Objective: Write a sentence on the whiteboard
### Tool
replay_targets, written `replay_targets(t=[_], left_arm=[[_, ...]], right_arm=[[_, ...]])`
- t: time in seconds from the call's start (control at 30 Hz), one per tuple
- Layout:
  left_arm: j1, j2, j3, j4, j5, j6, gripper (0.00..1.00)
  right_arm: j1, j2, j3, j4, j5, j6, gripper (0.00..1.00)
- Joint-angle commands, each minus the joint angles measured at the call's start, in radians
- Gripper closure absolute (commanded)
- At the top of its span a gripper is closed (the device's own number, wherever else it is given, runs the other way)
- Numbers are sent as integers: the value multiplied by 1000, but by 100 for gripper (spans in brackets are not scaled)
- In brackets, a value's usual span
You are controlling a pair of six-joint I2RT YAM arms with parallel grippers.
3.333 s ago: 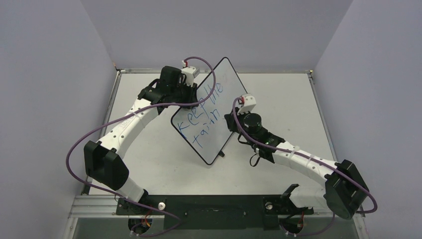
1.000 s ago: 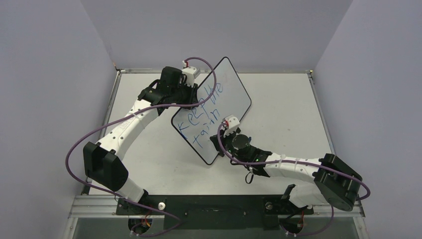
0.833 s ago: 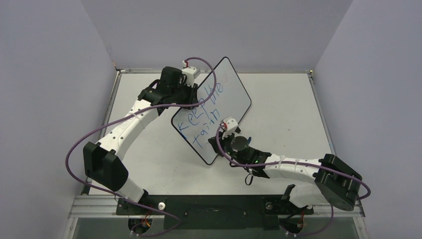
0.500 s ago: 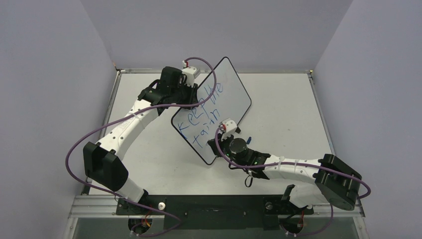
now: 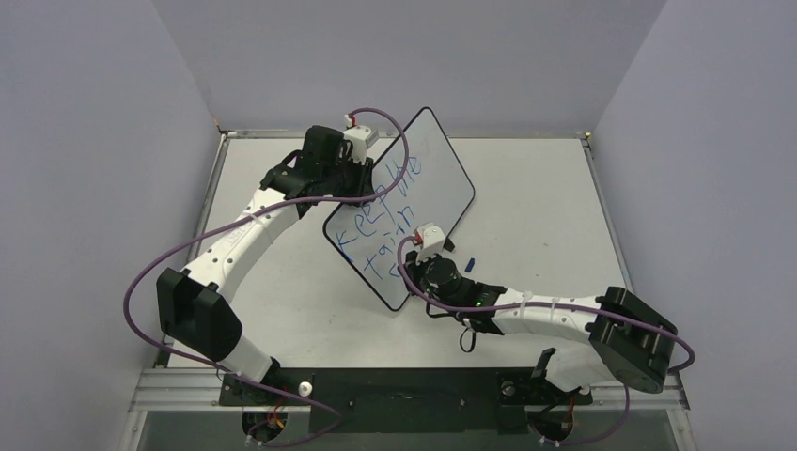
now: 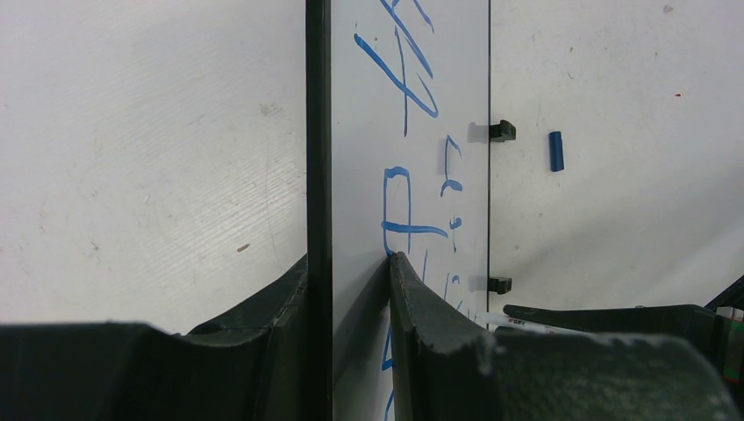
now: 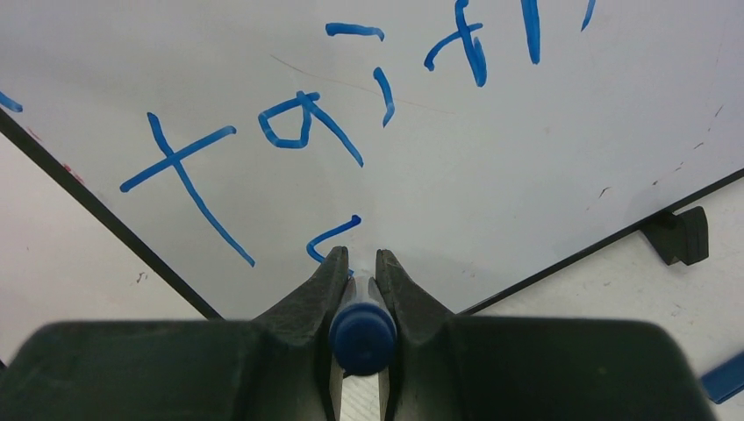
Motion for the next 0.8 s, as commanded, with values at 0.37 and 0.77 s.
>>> replay_targets(t=[0.37,0.77], left_arm=[[-50,26,-59,-41,-47,84,100],[-50,23,-59,-41,-49,84,100]], right_arm=[[-44,72,117,-32,3,-26,100],[-27,72,48,-15,-9,12,100]])
